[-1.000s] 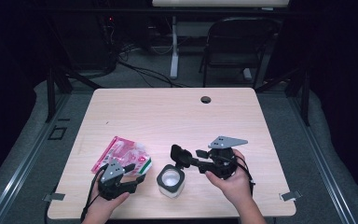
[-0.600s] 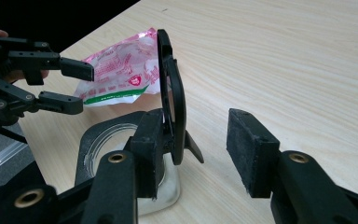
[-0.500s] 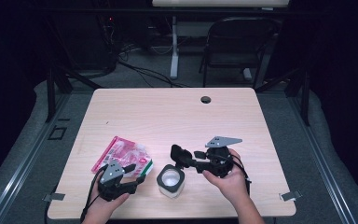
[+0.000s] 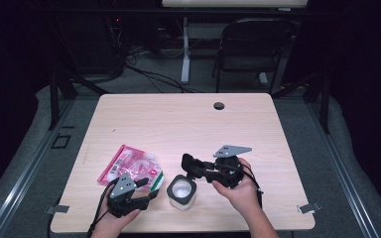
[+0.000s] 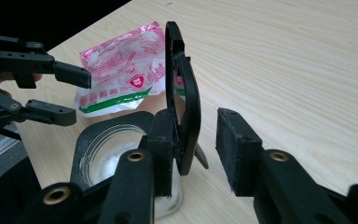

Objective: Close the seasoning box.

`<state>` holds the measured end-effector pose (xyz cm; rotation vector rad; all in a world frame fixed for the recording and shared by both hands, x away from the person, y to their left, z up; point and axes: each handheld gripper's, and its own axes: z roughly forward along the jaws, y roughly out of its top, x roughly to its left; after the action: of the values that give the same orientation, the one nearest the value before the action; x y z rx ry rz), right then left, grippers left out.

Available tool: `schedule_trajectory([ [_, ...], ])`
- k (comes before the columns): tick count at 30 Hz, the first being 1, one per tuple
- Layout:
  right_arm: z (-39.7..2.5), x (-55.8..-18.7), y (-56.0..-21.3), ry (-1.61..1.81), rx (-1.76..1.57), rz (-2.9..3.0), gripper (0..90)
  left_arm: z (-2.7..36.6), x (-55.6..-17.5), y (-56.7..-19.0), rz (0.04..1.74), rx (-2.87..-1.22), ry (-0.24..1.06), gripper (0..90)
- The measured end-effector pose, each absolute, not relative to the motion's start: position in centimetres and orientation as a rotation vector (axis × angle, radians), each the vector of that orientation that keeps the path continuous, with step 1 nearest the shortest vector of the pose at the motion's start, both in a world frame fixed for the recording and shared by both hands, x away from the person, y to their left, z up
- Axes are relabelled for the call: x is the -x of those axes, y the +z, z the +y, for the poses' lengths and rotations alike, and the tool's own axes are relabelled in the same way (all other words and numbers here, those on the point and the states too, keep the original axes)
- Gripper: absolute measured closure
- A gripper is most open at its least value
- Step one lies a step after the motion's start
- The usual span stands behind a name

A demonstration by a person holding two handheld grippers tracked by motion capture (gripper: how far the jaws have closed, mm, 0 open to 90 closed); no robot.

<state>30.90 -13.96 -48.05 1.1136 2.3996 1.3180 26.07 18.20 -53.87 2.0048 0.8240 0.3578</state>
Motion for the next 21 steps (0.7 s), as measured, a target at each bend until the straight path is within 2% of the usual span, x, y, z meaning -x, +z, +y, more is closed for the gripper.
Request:
schedule_trajectory([
  [21,-13.1,-31.0,-47.8,1.271,-1.039,2.422,82.9,19.9,-25.4,-52.7,0.863,-1.95,0.351,49.0],
])
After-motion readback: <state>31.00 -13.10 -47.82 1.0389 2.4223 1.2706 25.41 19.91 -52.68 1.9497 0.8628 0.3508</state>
